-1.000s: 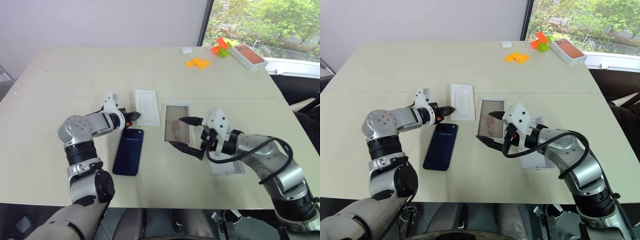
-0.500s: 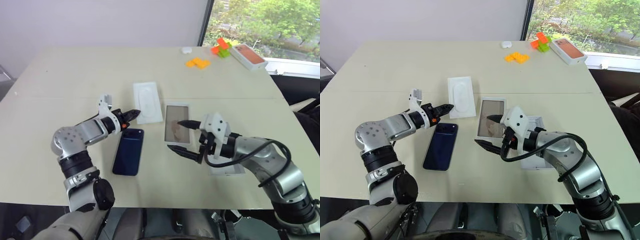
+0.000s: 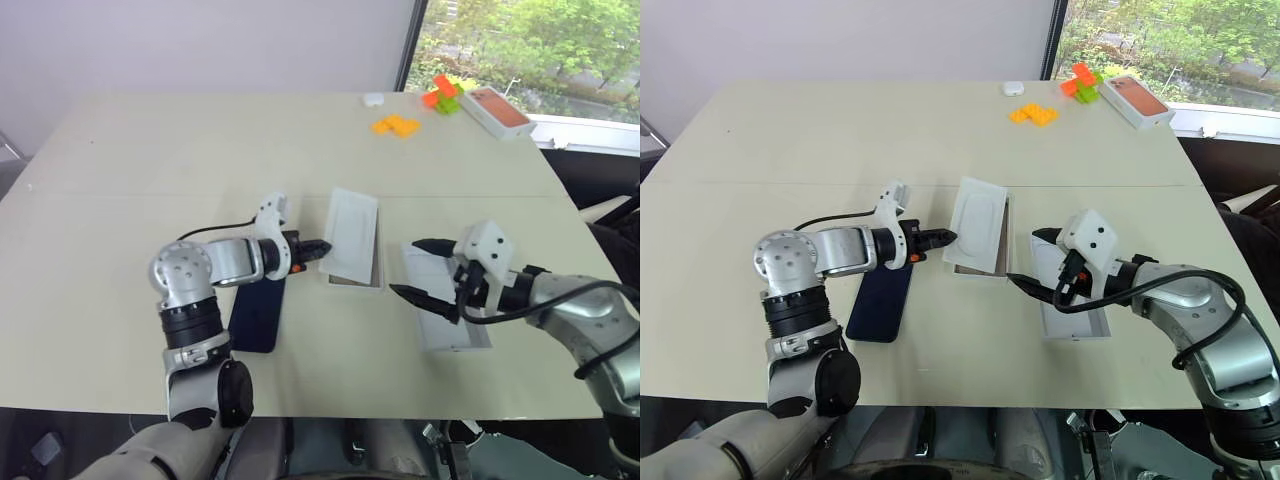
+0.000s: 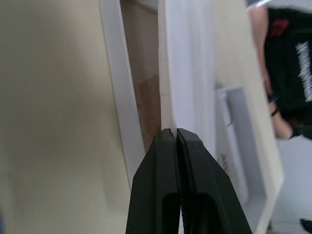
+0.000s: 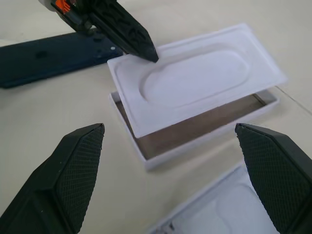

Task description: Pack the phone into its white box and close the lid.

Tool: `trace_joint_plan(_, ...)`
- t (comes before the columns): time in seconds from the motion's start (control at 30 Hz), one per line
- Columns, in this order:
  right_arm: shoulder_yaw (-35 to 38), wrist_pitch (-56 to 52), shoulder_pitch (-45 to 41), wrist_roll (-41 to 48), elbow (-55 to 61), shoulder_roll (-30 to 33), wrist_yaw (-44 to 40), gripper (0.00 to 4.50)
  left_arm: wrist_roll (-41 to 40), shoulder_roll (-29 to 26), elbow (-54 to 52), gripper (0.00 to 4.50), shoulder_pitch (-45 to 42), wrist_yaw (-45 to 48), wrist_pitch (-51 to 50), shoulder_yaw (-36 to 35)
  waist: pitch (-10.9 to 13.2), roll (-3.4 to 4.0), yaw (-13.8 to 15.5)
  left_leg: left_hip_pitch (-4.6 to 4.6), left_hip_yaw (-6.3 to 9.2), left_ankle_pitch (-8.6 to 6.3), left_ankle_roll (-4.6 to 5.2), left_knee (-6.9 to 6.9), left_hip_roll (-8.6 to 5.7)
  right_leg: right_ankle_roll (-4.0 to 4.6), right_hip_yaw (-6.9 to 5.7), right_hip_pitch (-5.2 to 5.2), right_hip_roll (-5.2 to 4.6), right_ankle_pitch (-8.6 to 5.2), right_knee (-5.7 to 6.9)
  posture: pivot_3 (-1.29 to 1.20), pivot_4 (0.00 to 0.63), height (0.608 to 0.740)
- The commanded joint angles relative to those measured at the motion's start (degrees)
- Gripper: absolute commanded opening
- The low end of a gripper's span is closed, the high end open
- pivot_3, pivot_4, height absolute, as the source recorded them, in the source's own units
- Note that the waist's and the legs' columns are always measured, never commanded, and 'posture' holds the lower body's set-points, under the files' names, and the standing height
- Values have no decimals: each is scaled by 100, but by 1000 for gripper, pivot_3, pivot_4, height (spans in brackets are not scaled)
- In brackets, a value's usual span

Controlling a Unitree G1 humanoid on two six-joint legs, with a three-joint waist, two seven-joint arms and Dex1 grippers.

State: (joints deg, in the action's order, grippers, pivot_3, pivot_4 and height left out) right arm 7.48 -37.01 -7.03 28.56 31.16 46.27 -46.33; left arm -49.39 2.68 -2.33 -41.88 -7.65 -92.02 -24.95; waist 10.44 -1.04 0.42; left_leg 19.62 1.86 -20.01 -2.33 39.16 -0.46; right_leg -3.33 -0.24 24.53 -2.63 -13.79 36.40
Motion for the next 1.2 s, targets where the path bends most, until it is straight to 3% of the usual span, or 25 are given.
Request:
trace_joint_plan(0.03, 119, 97, -25, 118, 234, 29, -35, 4500, -153, 104, -34, 18, -235, -351, -48, -41, 0, -1, 11, 0, 0, 1, -1, 0, -1, 0, 0, 0, 2, 0, 0, 0, 150, 740)
trace_joint_plan(0.47, -77, 243, -9, 24, 223, -57, 21, 4500, -662, 482, 315, 18, -461, -1371, -48, -567, 1, -2, 32, -1, 2, 8, -11, 3, -8, -2, 0, -4, 2, 1, 0, 0, 150, 740)
trace_joint_plan(0.97, -227, 357, -12, -28, 157, -77, 52, 4500, -1259, 377, 252, 18, -168, -2224, -48, -52, 2, -3, 32, -1, 3, 11, -16, 3, -9, -3, 0, -4, -1, 2, -1, 0, 150, 740)
trace_joint_plan(1.2, -267, 357, -8, -26, 177, -86, 63, 4500, -1519, 572, 262, 18, -145, -2434, -48, -165, 2, -3, 34, -1, 3, 11, -16, 3, -10, -3, 0, -4, -1, 2, -1, 0, 150, 740)
